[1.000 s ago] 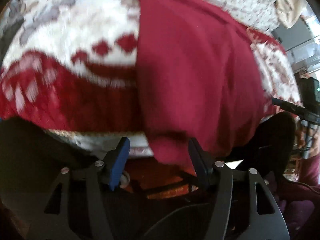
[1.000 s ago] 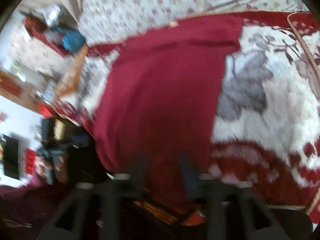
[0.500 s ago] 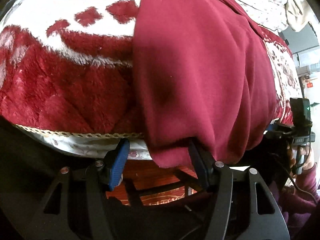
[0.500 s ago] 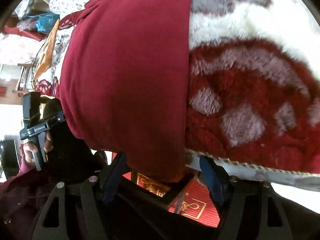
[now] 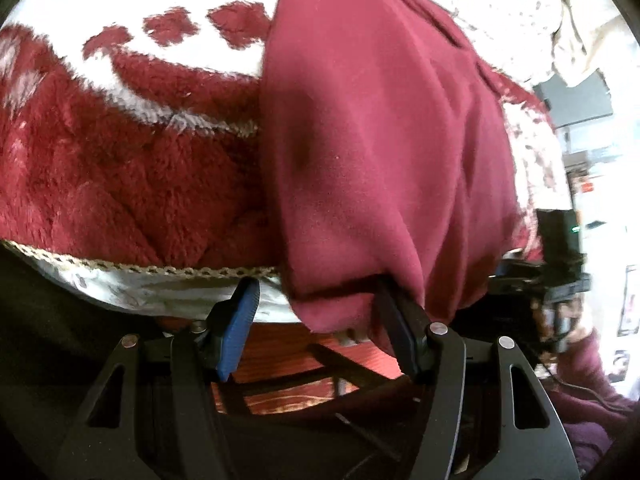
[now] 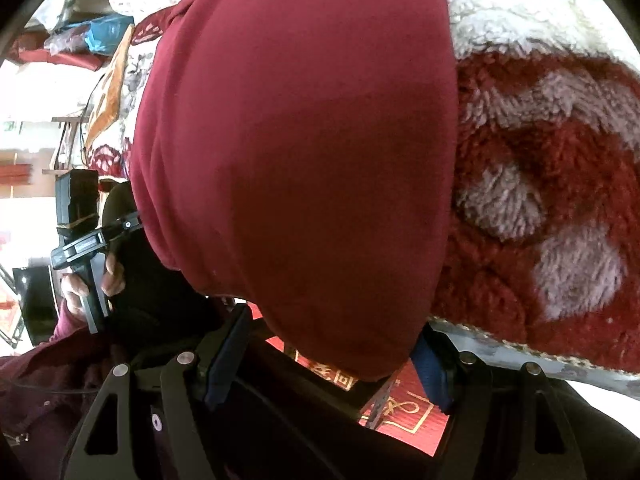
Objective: Fold small clothes
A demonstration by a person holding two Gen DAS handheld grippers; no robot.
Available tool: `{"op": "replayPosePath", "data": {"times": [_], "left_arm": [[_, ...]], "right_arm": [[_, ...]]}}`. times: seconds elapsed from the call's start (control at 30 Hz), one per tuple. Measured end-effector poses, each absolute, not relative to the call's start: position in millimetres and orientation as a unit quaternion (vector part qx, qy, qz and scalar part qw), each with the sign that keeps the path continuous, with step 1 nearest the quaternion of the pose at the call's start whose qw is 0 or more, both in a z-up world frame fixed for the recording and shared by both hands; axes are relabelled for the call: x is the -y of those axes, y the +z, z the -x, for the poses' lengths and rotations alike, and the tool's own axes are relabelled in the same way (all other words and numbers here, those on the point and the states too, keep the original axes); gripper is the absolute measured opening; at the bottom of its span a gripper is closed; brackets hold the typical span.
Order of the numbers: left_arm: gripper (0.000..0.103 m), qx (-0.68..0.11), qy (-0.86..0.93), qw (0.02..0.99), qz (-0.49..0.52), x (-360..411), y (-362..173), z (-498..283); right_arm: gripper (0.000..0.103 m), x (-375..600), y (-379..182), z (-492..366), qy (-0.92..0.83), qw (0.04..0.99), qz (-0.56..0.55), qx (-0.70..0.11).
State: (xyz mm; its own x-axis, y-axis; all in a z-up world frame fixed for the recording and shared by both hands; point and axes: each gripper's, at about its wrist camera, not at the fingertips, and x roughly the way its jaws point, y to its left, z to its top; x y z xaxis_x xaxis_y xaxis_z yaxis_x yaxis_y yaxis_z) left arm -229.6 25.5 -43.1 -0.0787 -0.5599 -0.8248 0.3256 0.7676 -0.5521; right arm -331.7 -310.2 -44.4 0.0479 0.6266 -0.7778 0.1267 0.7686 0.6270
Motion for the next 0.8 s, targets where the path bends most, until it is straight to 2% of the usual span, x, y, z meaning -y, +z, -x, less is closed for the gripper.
{"op": "replayPosePath", "data": {"times": [0.17, 0.23, 0.27, 0.33, 0.8], "left_arm": [[0.061, -0.661, -0.348, 0.646, 0.159, -40.5, -44.4, 221.2], [0.066, -0.657, -0.35, 0.645, 0.172, -45.2, -43.6, 219.5], [0.07, -0.657, -0.349, 0.646, 0.172, -47.0, -43.4, 219.2], [0.071, -0.658, -0.349, 0.646, 0.167, -42.8, -43.4, 219.0], [0.071, -0.68, -0.316, 0.651, 0.119, -31.7, -54.9, 222.2]], "right_arm": [[0.074, 318.1, -48.9, 331.3, 0.189, 0.663, -0.286, -0.665], [0.074, 319.5, -49.0, 331.7, 0.189, 0.663, -0.285, -0.666], [0.074, 319.3, -48.5, 331.8, 0.189, 0.664, -0.284, -0.666], [0.074, 317.6, -48.0, 330.5, 0.189, 0.663, -0.282, -0.667], [0.074, 315.2, -49.9, 327.4, 0.194, 0.656, -0.295, -0.667]]}}
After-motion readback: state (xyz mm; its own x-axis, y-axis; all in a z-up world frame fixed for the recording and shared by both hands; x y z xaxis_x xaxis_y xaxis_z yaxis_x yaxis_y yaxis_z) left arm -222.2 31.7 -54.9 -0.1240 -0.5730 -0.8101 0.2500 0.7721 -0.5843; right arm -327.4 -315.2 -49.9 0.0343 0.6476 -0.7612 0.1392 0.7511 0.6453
